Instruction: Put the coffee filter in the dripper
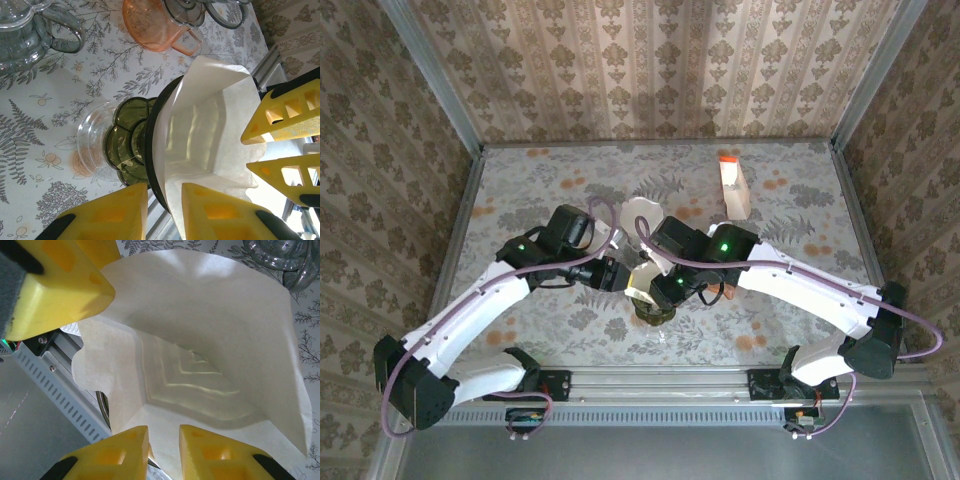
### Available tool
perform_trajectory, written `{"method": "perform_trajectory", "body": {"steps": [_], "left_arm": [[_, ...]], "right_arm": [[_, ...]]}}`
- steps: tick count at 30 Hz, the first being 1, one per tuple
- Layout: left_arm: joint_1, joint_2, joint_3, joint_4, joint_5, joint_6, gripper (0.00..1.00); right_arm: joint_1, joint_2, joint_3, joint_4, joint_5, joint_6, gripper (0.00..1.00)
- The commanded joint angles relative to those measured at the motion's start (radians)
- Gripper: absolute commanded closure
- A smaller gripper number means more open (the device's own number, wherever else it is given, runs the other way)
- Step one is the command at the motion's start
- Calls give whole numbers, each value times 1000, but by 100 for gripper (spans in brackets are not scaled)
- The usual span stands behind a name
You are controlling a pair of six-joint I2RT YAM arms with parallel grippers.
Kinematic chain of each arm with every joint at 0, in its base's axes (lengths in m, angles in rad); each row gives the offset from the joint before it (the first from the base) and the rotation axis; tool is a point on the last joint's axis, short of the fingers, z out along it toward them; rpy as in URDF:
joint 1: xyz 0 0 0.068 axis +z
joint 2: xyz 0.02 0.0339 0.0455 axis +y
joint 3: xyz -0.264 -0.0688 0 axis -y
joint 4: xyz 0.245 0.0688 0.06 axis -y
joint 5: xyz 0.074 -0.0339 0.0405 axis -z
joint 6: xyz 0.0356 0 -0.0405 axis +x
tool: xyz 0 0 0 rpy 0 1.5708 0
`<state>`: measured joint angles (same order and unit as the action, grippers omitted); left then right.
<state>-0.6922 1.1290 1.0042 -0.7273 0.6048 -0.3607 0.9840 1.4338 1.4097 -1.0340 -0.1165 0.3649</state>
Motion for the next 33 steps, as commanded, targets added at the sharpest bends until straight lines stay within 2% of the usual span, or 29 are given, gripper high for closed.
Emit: {"method": "perform_trajectory", "body": {"steps": [1, 7, 12, 19, 24, 33], "left_arm": [[-9, 3, 31, -30, 4, 29, 75], [-13, 5, 30, -26, 0, 32, 76], [-21, 8, 35, -28, -4, 37, 76], [-33, 11, 45, -42, -24, 49, 75], [-32, -3, 60, -63, -35, 50, 64], [-32, -5, 51, -74, -22, 49, 70]], "right_arm": [[-4, -16, -4, 11, 17, 4, 73], [-21, -35, 30, 8, 66, 4, 62], [-25, -35, 28, 24, 58, -4, 56], [-24, 4, 40, 52, 32, -10, 59], [-22, -2, 25, 39, 30, -12, 61], [-12, -17, -21, 40, 35, -4, 66]]}}
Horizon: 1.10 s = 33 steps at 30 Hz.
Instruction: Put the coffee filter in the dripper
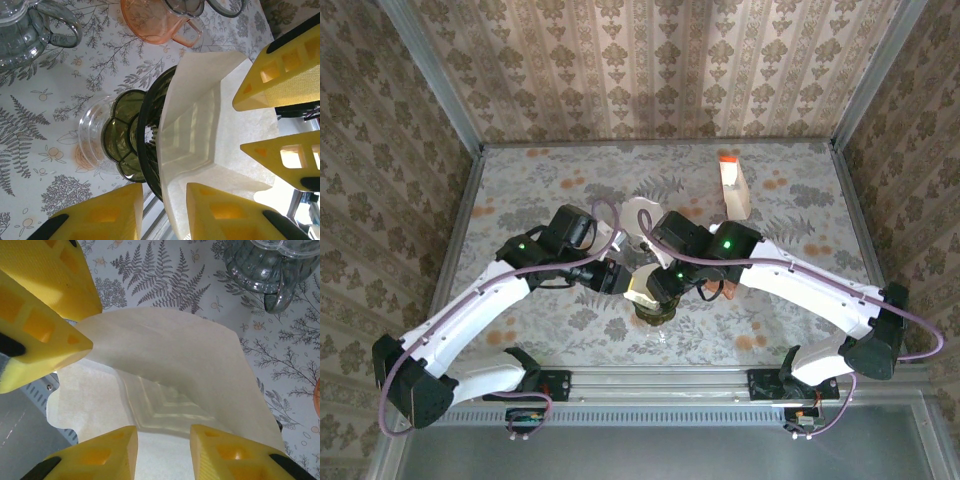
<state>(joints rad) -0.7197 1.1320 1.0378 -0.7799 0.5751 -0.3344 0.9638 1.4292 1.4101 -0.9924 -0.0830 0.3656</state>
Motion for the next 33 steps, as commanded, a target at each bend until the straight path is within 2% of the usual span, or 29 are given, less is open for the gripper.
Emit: {"method": "perform_trajectory", "body": {"steps": [1, 8, 15, 21, 27, 30, 33], "left_arm": [[-4, -8, 15, -18, 12, 23, 70], [-6, -6, 1, -10, 32, 29, 71], [-5, 1, -7, 8, 45, 28, 72], [-6, -1, -10, 16, 45, 26, 71], [-6, -1, -7, 19, 48, 26, 71], [-5, 3, -6, 24, 54, 28, 71], [-5, 5, -4, 25, 58, 31, 71]], "right_arm": [[10, -12, -25, -2, 2, -5, 66], [16, -22, -9, -9, 35, -15, 65], [13, -69, 58, -33, 132, -29, 54], [-18, -63, 60, -68, 162, -13, 46], [-20, -75, 49, -69, 69, -35, 47], [-8, -72, 35, -61, 67, -43, 45], [-5, -75, 21, -36, 48, -42, 50]]}}
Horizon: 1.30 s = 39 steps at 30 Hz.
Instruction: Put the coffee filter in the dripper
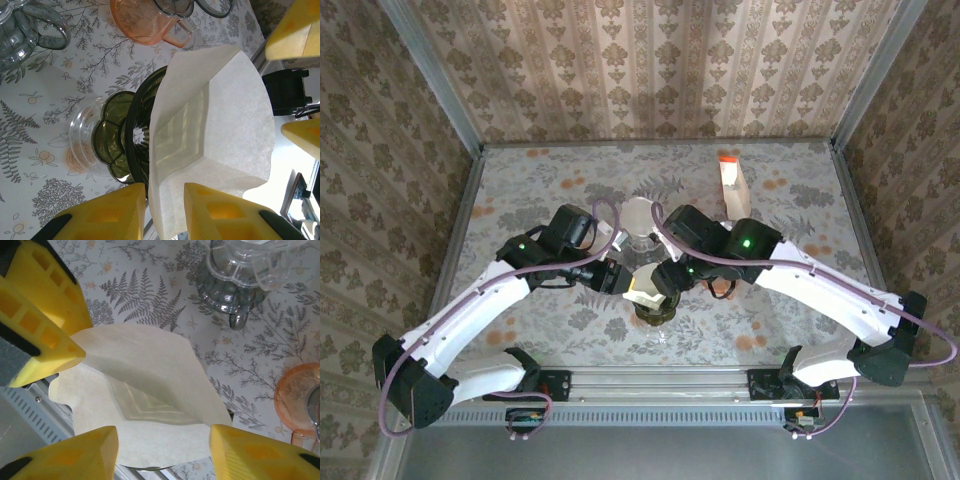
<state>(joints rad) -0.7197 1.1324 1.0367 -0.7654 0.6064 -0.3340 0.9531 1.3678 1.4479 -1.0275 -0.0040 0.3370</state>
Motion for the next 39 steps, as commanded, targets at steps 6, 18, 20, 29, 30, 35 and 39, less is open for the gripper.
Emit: {"method": "perform_trajectory", "body": {"steps": [6, 18, 20, 29, 30, 35, 39], "left_arm": [[-6, 6, 3, 9, 29, 29, 69], [-6, -14, 14, -3, 28, 15, 58], [-5, -13, 12, -8, 23, 21, 60], [-7, -7, -36, 32, 29, 12, 67], [-6, -4, -40, 33, 29, 14, 67], [-7, 0, -52, 40, 29, 18, 70], [-6, 0, -62, 52, 56, 12, 70]], "right_arm": [[34, -1, -30, -5, -54, -25, 63], [77, 5, -76, 4, -47, -12, 72], [78, 8, -83, 10, -44, -10, 72], [78, 17, -123, 58, -57, 15, 73], [78, 45, -124, 60, -56, 16, 73], [78, 61, -131, 66, -54, 17, 74], [78, 64, -132, 72, -48, 21, 74]]}}
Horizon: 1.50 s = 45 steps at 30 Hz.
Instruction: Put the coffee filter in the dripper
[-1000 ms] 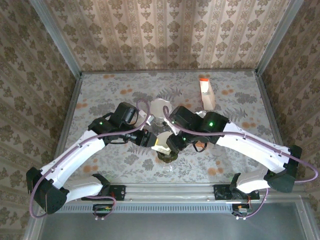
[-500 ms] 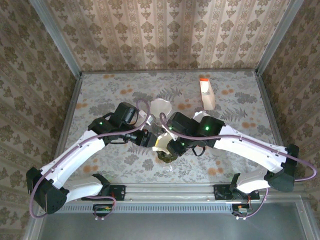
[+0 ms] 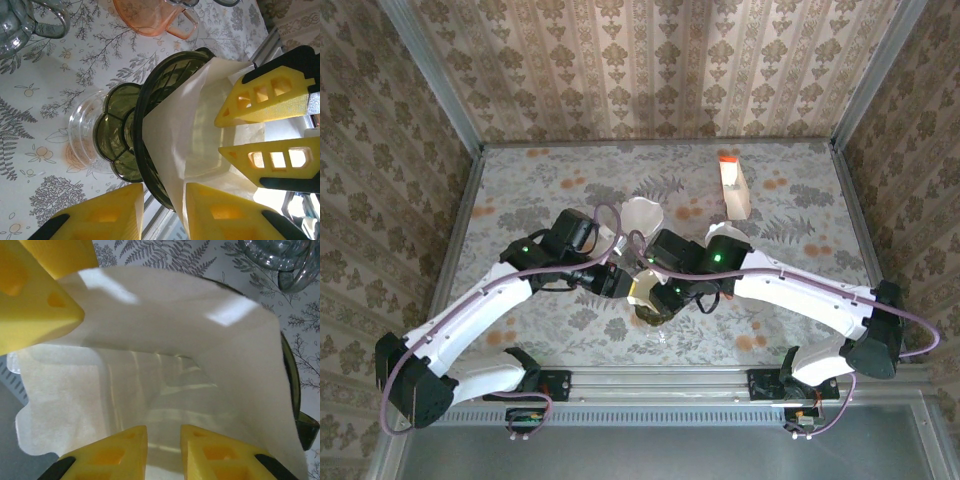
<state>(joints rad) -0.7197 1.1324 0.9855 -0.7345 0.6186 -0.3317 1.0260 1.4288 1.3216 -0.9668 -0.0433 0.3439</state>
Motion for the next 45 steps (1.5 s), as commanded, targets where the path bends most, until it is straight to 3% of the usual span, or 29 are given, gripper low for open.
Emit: {"method": "perform_trajectory", "body": {"steps": [1, 5, 11, 21, 45], "left_arm": [[-7, 0, -12, 24, 45, 10, 70], [-7, 3, -7, 23, 44, 11, 70], [-7, 5, -9, 21, 39, 13, 69], [-7, -2, -4, 14, 35, 16, 69], [-7, 10, -3, 37, 47, 17, 68]], "right_arm": [[5, -3, 1, 11, 2, 14, 73], [5, -30, 69, -12, 60, 0, 63], [-26, -78, 124, -63, 174, 14, 38], [-136, -45, 94, -47, 145, 93, 18], [-105, 30, -12, -23, 48, 115, 19]]}}
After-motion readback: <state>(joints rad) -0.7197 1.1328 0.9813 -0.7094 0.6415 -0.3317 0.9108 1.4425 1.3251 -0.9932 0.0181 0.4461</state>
